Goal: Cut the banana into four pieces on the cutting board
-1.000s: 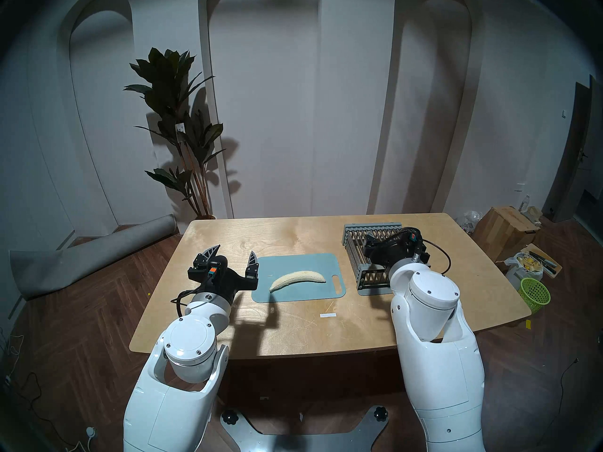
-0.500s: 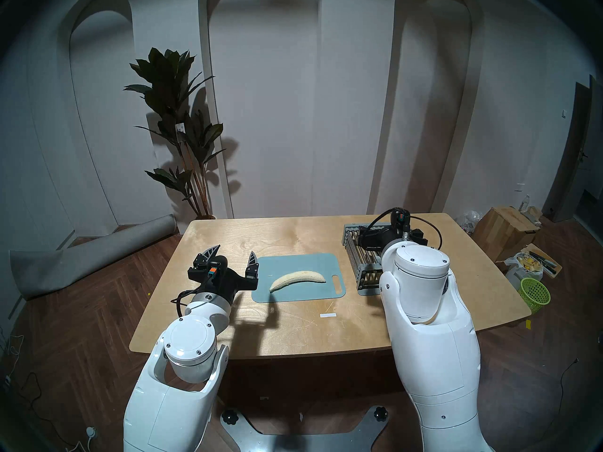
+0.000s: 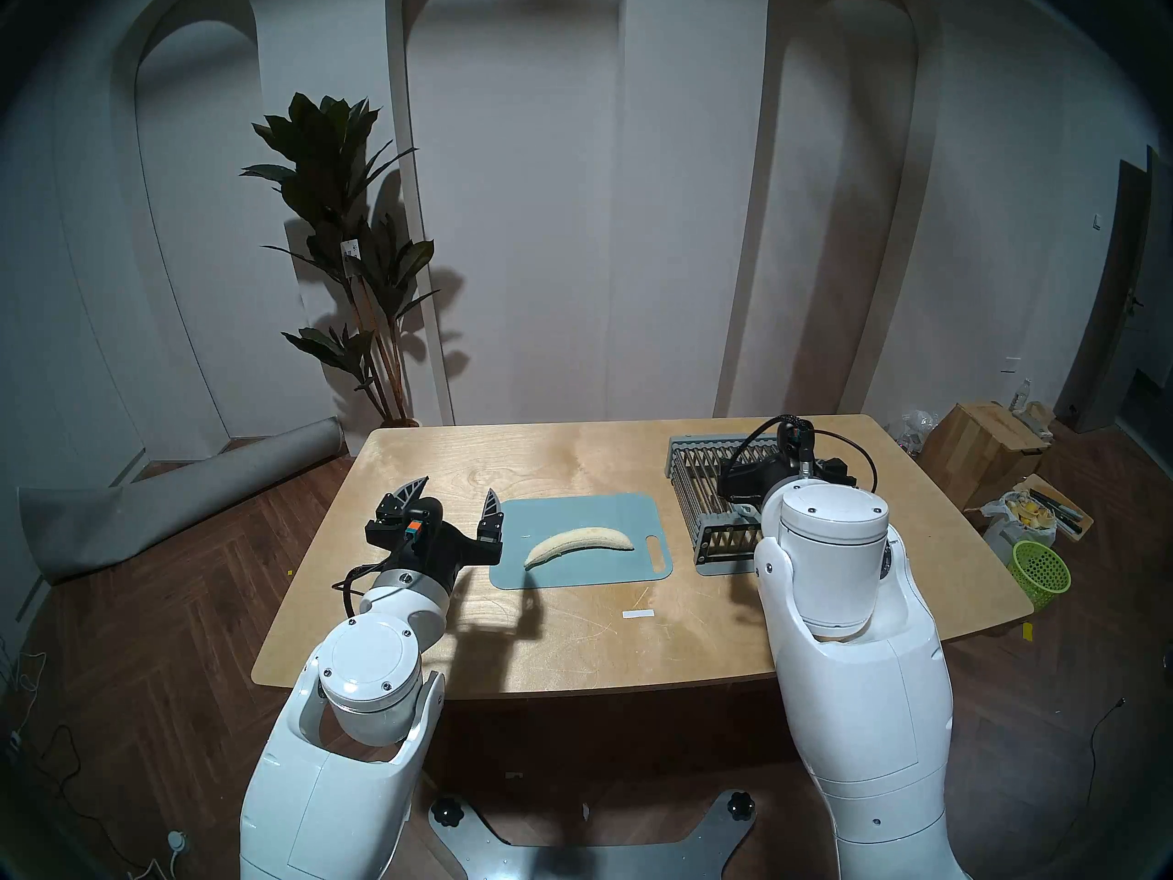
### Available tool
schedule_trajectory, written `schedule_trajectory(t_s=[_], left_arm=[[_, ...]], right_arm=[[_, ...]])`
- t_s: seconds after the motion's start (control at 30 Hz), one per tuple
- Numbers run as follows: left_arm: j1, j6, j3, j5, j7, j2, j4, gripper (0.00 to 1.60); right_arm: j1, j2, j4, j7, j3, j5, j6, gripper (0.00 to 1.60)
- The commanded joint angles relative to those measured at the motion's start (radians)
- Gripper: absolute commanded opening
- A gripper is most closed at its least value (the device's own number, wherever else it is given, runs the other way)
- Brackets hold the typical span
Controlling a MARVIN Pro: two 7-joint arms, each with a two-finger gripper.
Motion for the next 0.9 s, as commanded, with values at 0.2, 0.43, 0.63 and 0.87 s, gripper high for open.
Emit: schedule_trajectory(t_s=[0.2, 0.43, 0.63, 0.87], left_arm=[[-0.005, -0.004, 0.001, -0.001, -0.002, 0.000, -0.021, 1.60], [-0.005, -0.004, 0.001, -0.001, -0.002, 0.000, -0.021, 1.60], [-0.004, -0.003, 0.001, -0.002, -0.003, 0.000, -0.022, 1.60], [-0.005, -0.004, 0.001, -0.002, -0.003, 0.000, -0.022, 1.60]], right_arm=[[0.077, -0.039, 0.061, -0.148, -0.052, 0.128, -0.037, 1.60], [0.122, -0.052, 0.047, -0.251, -0.076, 0.171, 0.001, 1.60], [0.123, -0.057, 0.069, -0.293, -0.075, 0.194, 0.095, 1.60], [0.162, 0.010, 0.116, -0.262, -0.059, 0.198, 0.109, 1.60]])
